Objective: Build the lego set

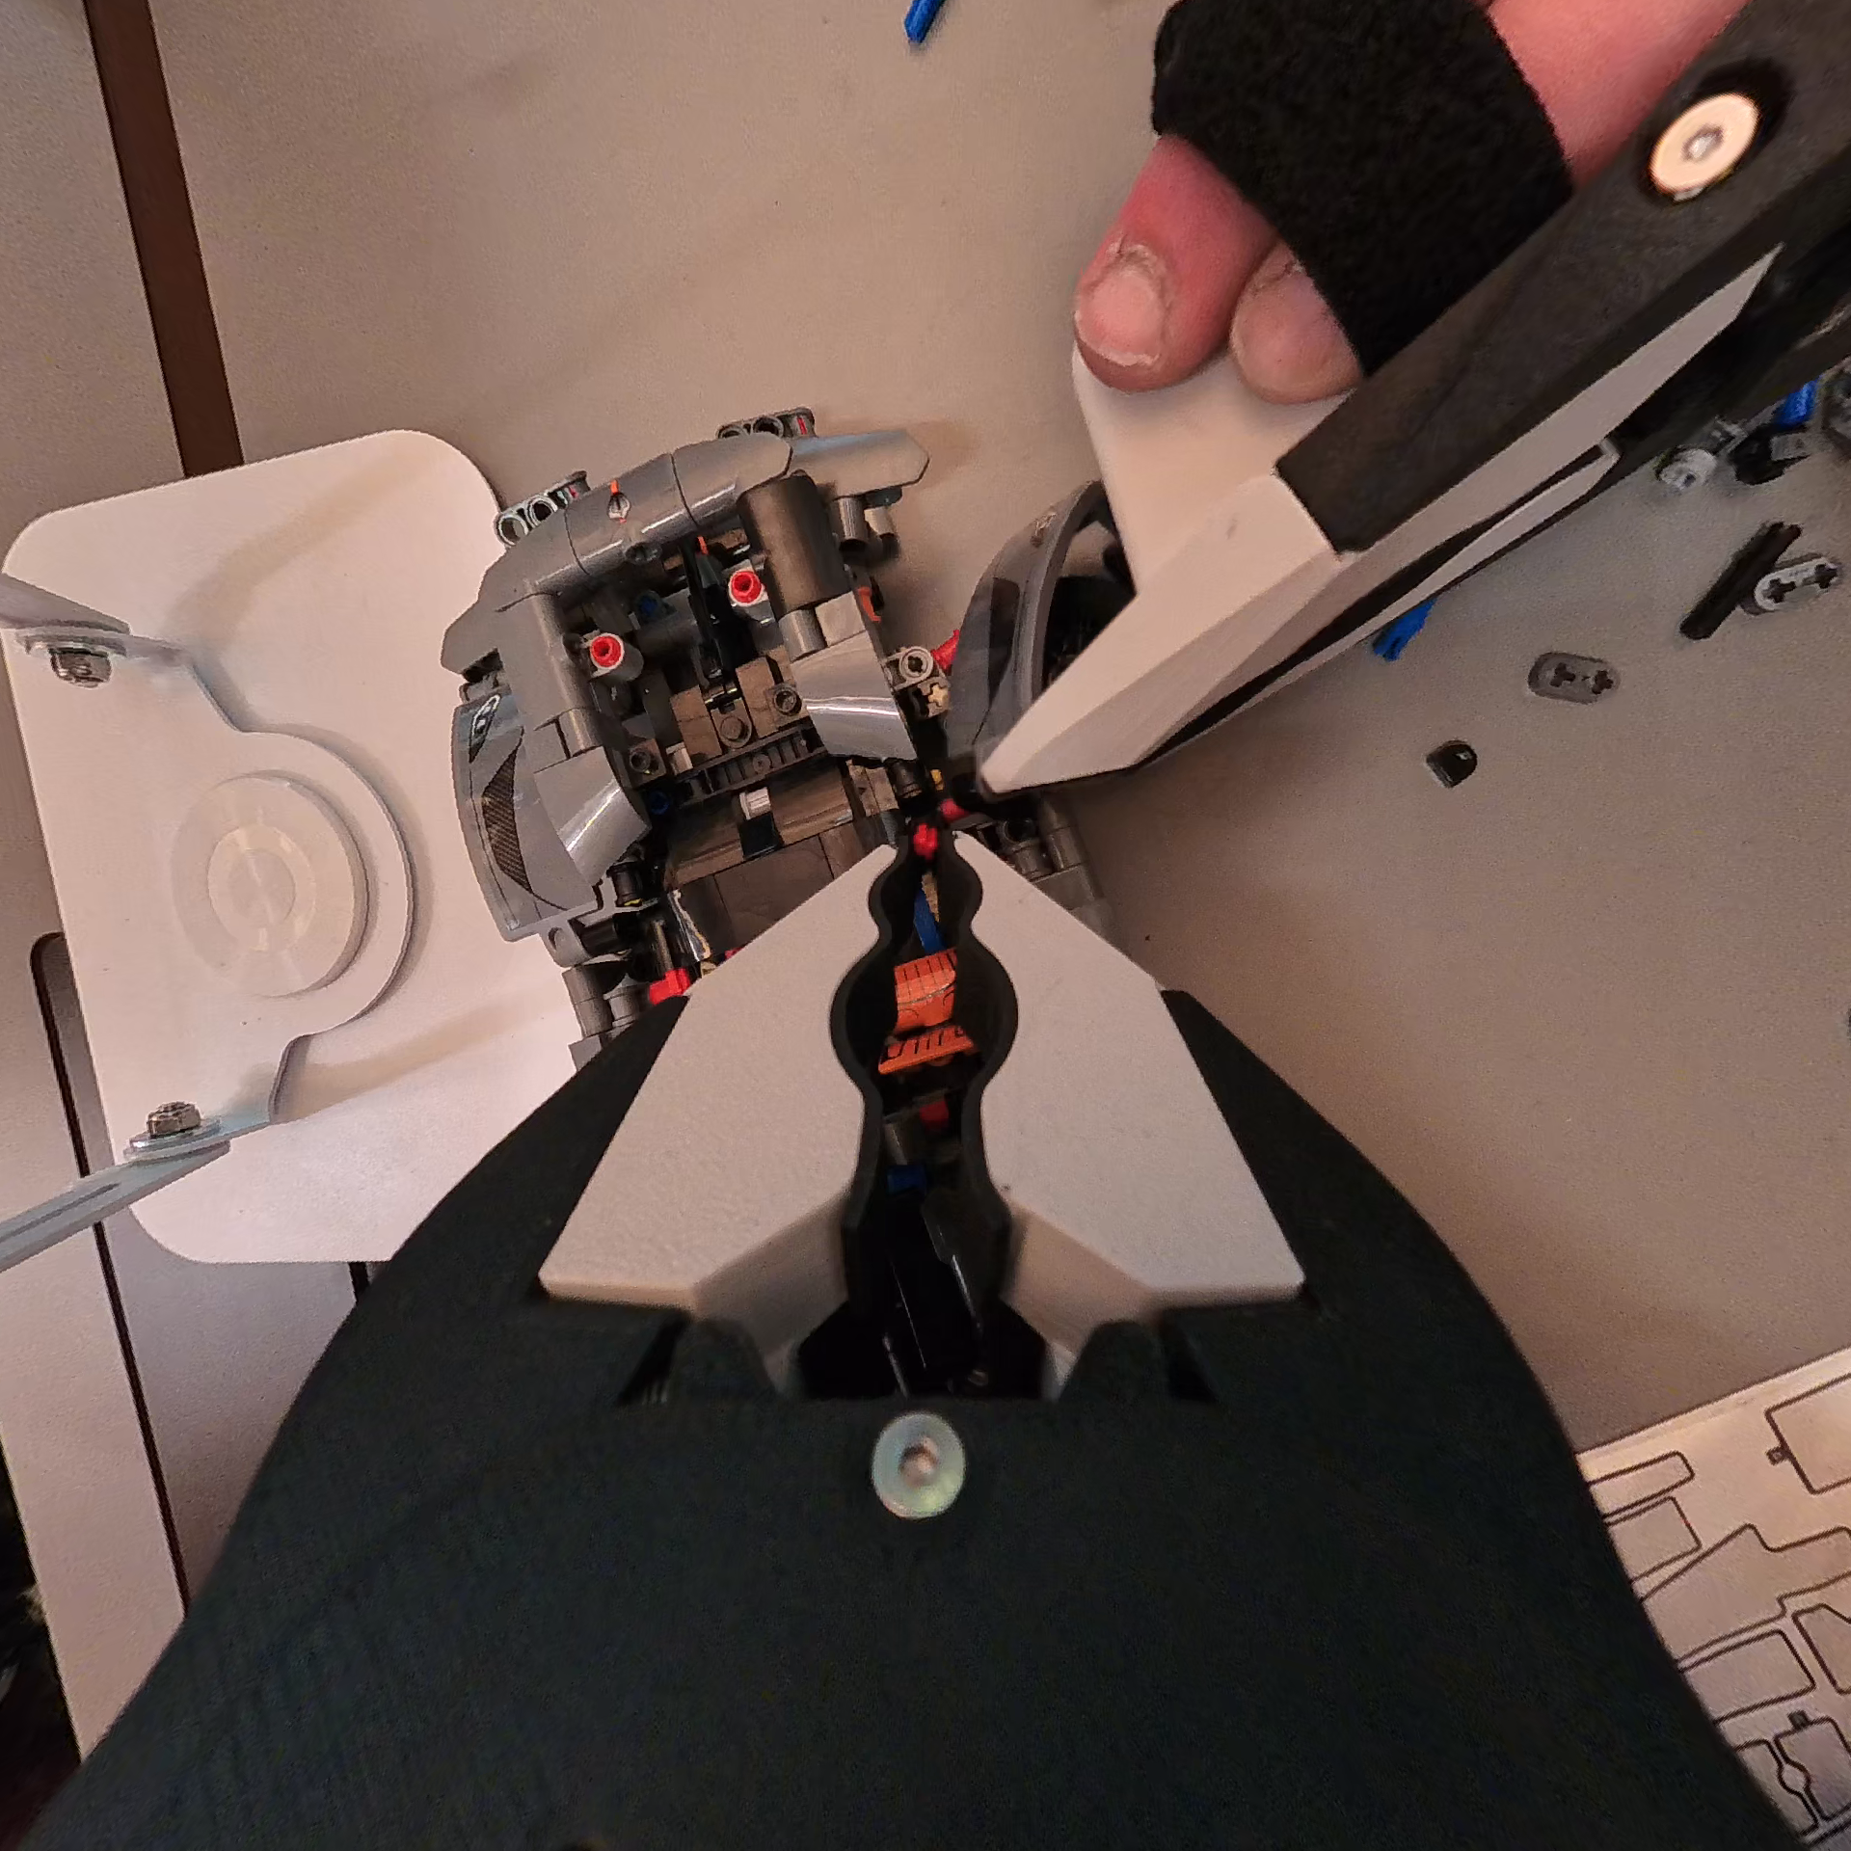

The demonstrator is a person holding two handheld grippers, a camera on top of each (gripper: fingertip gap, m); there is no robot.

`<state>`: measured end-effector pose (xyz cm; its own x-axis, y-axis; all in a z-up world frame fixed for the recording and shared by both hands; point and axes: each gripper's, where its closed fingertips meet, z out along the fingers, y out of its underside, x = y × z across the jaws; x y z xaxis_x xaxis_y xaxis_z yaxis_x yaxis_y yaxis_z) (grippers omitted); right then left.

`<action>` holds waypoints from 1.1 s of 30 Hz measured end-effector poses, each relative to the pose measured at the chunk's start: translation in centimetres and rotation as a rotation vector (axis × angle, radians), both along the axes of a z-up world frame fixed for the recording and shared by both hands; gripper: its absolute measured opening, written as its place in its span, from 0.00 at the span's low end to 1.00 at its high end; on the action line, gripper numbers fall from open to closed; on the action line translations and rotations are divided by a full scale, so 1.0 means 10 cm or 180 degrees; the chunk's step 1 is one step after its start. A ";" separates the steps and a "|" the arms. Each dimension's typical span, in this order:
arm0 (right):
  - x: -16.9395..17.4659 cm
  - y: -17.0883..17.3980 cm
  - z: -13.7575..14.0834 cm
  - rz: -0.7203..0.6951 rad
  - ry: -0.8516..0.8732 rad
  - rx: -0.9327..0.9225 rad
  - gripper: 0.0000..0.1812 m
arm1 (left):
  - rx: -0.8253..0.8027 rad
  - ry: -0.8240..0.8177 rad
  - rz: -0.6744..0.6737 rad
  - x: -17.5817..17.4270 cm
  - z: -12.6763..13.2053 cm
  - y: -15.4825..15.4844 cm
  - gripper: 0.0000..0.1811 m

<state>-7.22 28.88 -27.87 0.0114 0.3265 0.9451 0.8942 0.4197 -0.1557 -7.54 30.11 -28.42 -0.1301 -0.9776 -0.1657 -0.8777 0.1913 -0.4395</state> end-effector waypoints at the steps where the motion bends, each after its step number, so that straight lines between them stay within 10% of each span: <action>1: 0.00 0.00 0.00 0.0003 -0.0001 0.0011 0.03 | -0.0003 0.0000 0.0001 0.00 0.00 0.00 0.01; 19: 0.58 0.24 0.95 -0.0292 0.0350 0.0332 0.02 | -0.0033 -0.0020 0.0006 0.00 0.00 0.00 0.01; 33: 0.08 0.07 0.11 0.0228 -0.0399 0.0736 0.01 | -0.0056 -0.0026 0.0005 0.00 0.00 0.00 0.01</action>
